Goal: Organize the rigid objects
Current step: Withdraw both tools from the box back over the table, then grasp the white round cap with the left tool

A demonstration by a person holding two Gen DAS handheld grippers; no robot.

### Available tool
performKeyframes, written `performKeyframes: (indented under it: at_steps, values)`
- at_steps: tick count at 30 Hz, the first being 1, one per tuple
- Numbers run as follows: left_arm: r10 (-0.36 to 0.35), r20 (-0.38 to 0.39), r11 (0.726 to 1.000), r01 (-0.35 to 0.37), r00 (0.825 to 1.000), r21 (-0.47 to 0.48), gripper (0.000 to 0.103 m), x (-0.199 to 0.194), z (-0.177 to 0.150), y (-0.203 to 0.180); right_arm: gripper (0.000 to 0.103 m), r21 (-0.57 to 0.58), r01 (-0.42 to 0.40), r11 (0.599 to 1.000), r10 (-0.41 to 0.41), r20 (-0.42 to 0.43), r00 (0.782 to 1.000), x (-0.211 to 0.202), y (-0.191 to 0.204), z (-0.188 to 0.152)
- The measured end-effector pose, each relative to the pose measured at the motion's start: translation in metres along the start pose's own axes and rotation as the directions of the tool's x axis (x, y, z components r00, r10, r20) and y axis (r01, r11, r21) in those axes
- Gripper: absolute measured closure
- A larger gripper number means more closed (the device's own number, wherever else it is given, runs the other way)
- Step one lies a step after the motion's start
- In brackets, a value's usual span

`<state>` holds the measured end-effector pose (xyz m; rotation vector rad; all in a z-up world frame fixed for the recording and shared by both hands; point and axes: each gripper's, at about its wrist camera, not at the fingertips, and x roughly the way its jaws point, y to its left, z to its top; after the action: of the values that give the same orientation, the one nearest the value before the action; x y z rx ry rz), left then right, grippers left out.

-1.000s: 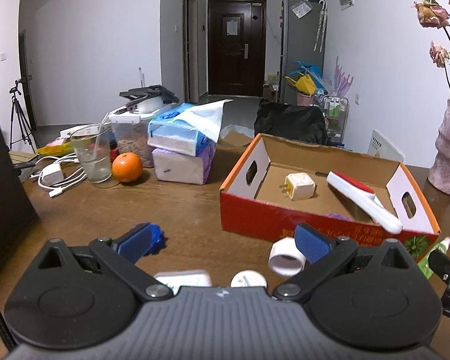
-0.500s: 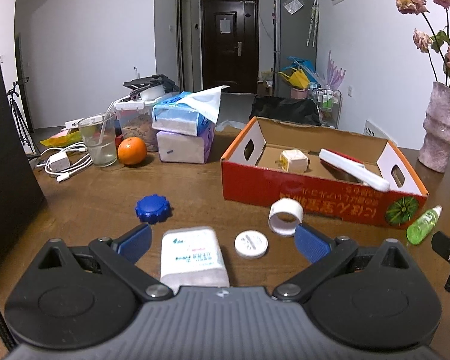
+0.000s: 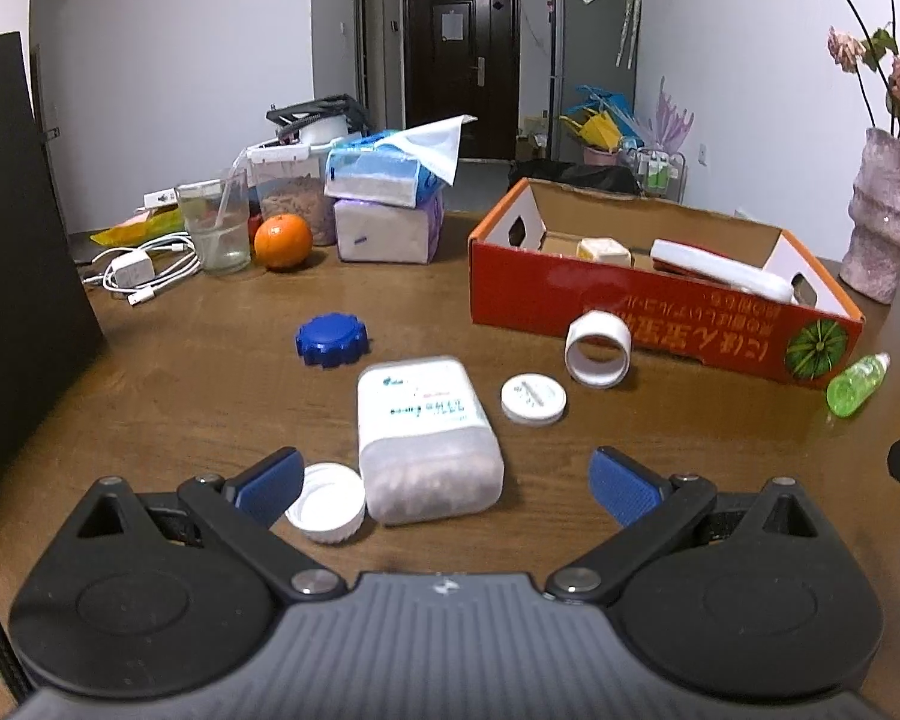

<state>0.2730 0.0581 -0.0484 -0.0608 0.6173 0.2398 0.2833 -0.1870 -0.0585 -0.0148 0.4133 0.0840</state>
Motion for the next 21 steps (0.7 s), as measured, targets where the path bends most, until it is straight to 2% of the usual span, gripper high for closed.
performKeyframes:
  at_steps: [8,21]
  values:
    - [0.011,-0.003,1.000,-0.011,1.000,0.028,0.000,0.004,-0.009,0.007,0.000,0.024,0.006,1.000,-0.006,0.001,1.000,-0.001,-0.003,-0.006]
    - [0.029,-0.032,0.999,-0.027,0.999,0.046,0.000,0.027,-0.013,0.050,0.000,0.042,0.014,0.999,-0.014,-0.009,1.000,0.005,-0.005,-0.009]
